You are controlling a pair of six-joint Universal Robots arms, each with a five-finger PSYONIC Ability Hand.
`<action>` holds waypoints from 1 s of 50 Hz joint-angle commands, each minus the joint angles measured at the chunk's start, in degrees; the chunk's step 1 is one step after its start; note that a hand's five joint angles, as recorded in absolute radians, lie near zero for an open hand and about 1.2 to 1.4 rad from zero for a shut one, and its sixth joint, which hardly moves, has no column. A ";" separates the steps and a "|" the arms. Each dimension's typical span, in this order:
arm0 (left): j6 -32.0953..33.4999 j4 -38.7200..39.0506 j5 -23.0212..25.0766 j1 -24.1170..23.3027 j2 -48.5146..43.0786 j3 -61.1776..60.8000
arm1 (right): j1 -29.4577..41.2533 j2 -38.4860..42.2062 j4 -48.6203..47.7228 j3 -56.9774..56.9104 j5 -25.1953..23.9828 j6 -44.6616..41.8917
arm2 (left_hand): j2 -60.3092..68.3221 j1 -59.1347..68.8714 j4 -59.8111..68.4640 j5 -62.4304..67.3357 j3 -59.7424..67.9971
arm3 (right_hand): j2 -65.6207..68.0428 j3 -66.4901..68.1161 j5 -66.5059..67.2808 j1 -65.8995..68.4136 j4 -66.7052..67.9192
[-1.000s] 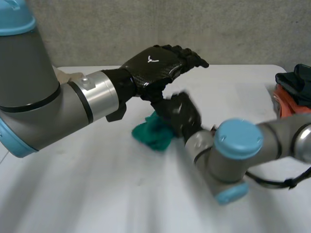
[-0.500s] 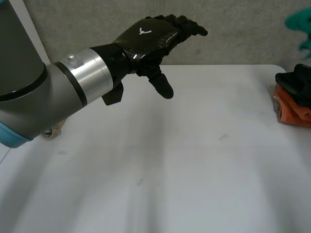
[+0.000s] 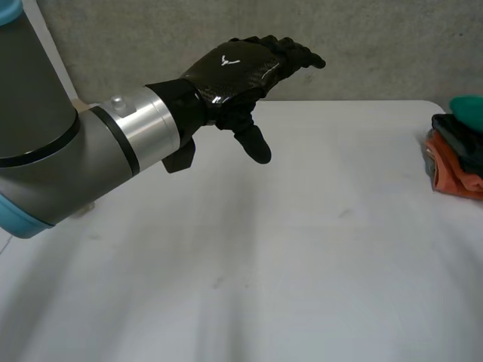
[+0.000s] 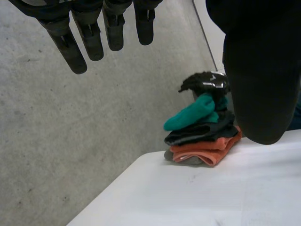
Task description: Fold the laundry.
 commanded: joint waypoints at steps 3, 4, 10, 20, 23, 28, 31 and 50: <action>-0.27 -0.13 -0.20 -1.88 1.46 -0.57 | -1.65 -8.00 4.57 4.89 0.31 8.69 | -1.62 -0.65 -1.29 -2.33 -1.64 | -2.00 -2.04 -2.60 -3.09 -2.01; -0.27 -0.22 -0.20 -2.23 1.54 -0.74 | -3.23 -11.58 8.94 6.20 0.39 8.43 | -1.62 -0.65 -1.29 -2.33 -1.64 | -2.00 -2.04 -2.60 -3.09 -2.01; -0.45 -0.13 -0.20 -3.11 2.16 -1.62 | -10.35 -20.05 26.89 6.05 2.15 4.13 | -1.78 -0.82 -1.45 -2.50 -1.81 | -2.00 -2.04 -2.60 -3.09 -2.01; -0.62 1.97 -3.70 -3.20 3.47 1.61 | -13.01 -21.28 31.15 -5.91 23.68 -18.91 | -1.95 -0.99 -1.62 -2.67 -1.98 | -2.00 -2.04 -2.60 -3.09 -2.01; -1.50 4.08 -9.49 -2.76 4.09 4.25 | -4.87 -24.08 23.26 -5.30 22.11 -16.20 | -2.00 -1.03 -1.67 -2.71 -2.03 | -2.00 -2.04 -2.60 -3.09 -2.01; -1.15 6.37 -21.80 -0.22 5.23 8.04 | 3.87 -30.23 14.97 0.40 19.03 -9.51 | -1.62 -0.65 -1.29 -2.33 -1.64 | -2.00 -2.04 -2.60 -3.09 -2.01; 0.85 6.11 -29.00 6.78 4.97 8.57 | 9.64 -34.88 11.64 7.06 15.44 -5.92 | -0.78 0.19 -0.45 -1.49 -0.81 | -2.00 -2.04 -2.60 -3.09 -2.01; 37.78 17.62 -27.46 34.06 -29.46 5.31 | 35.07 -29.37 14.87 33.72 14.28 -18.38 | -2.00 -1.03 -1.67 -2.71 -2.03 | -2.00 -2.04 -2.60 -3.09 -2.01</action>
